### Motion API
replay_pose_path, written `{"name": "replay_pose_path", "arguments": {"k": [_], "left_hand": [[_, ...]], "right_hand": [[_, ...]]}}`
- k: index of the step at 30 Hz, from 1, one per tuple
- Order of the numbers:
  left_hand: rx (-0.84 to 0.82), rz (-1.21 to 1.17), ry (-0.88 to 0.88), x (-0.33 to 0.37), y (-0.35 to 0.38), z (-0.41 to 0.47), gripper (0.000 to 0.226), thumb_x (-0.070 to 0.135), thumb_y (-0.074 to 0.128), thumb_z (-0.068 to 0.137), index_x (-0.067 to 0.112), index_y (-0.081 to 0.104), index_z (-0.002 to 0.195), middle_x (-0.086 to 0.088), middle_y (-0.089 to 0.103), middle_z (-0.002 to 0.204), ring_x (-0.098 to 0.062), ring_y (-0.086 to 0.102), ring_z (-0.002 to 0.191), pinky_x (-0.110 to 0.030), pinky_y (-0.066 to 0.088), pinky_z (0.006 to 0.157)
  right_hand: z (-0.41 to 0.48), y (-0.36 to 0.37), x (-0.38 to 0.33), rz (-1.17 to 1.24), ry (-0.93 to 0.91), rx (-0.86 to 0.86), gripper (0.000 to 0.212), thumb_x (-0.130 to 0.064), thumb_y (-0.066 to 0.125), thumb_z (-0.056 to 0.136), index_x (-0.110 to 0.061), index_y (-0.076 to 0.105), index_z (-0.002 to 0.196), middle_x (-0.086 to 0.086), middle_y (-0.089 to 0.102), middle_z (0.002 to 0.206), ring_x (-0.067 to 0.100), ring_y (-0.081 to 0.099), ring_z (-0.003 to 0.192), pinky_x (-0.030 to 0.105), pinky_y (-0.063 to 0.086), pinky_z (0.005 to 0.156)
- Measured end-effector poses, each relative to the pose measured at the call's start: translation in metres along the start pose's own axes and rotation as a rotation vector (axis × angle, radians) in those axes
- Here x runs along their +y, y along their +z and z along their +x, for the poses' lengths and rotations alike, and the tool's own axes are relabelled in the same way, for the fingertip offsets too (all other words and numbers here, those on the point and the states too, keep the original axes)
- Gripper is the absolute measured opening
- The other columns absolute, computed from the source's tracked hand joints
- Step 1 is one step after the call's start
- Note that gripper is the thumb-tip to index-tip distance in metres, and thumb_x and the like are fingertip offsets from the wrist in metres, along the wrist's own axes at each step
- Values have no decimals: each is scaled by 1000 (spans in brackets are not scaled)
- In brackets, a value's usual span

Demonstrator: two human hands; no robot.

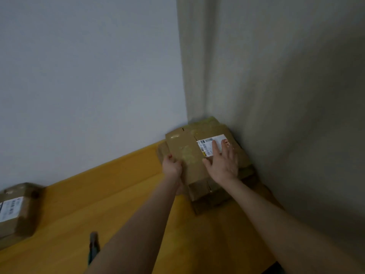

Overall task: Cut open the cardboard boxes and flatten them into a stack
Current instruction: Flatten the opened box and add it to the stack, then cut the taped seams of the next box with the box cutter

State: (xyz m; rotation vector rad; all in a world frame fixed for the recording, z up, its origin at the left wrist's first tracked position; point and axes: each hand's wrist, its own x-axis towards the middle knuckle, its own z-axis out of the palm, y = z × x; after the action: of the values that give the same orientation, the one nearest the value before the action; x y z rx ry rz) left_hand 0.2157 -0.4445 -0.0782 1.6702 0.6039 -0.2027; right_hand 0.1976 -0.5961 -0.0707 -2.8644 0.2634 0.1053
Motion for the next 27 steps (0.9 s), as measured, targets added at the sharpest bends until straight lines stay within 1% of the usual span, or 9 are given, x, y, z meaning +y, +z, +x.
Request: {"name": "replay_pose_path", "arguments": {"k": [2, 4, 6, 8, 11, 16, 19, 23, 27], "left_hand": [[-77, 294, 72, -2, 18, 1, 70, 13, 59, 92, 14, 21, 151, -17, 38, 148, -36, 43, 131, -42, 38, 108], [-151, 610, 140, -10, 26, 0, 84, 22, 62, 91, 16, 7, 154, -19, 13, 158, -38, 25, 141, -42, 28, 111], [-204, 841, 175, -19, 24, -1, 89, 26, 62, 91, 18, 2, 155, -17, -8, 160, -35, 4, 147, -42, 17, 118], [-229, 981, 191, -24, 17, -2, 89, 27, 61, 91, 22, -1, 155, -15, -17, 159, -34, -3, 148, -44, 14, 120], [-185, 1116, 240, -27, 1, -7, 84, 20, 56, 94, 23, -3, 155, -15, -17, 160, -34, -3, 148, -45, 14, 120], [-112, 1181, 277, -25, -36, -16, 79, 20, 55, 96, 21, 2, 155, -14, -10, 161, -33, 3, 149, -44, 19, 119], [-72, 1187, 291, -29, -71, -22, 78, 22, 57, 95, 19, 6, 155, -13, -8, 161, -31, 8, 148, -43, 28, 115], [-47, 1189, 296, -38, -128, -34, 68, 23, 56, 95, 18, 21, 152, -13, -5, 161, -32, 17, 146, -42, 33, 112], [30, 1176, 243, -62, -224, -40, 63, 23, 55, 94, 18, 26, 150, -13, -2, 161, -31, 20, 145, -42, 35, 110]], "right_hand": [[3, 14, 8, -59, -22, -137, 79, -63, 36, 92, -29, -2, 153, 10, -11, 160, 36, -12, 146, 55, -2, 116], [5, 28, 14, -81, -27, -248, 81, -65, 36, 91, -31, -4, 153, 10, -16, 159, 38, -17, 144, 58, -5, 115], [7, 38, 16, -86, -8, -329, 81, -64, 38, 91, -31, -5, 152, 10, -18, 159, 40, -17, 144, 60, -4, 115], [8, 45, 14, -96, 12, -370, 82, -63, 39, 92, -30, -5, 152, 12, -18, 159, 40, -17, 144, 61, -4, 114], [7, 47, 4, -124, -1, -298, 84, -60, 43, 91, -26, -4, 153, 14, -16, 159, 41, -16, 143, 61, -3, 115], [-1, 33, -38, -134, -169, -119, 75, -50, 45, 94, -24, 6, 153, 15, -9, 160, 38, -13, 145, 57, 0, 117], [-16, 32, -73, -121, -207, -119, 72, -47, 45, 95, -24, 9, 152, 14, -5, 160, 37, -12, 146, 55, 0, 117], [-42, 44, -125, -104, -241, -144, 69, -44, 46, 95, -24, 13, 152, 11, -4, 160, 35, -11, 146, 51, -2, 117], [-91, 78, -212, -78, -321, -185, 65, -41, 46, 96, -24, 18, 151, 12, 0, 160, 34, -8, 147, 49, 1, 118]]}}
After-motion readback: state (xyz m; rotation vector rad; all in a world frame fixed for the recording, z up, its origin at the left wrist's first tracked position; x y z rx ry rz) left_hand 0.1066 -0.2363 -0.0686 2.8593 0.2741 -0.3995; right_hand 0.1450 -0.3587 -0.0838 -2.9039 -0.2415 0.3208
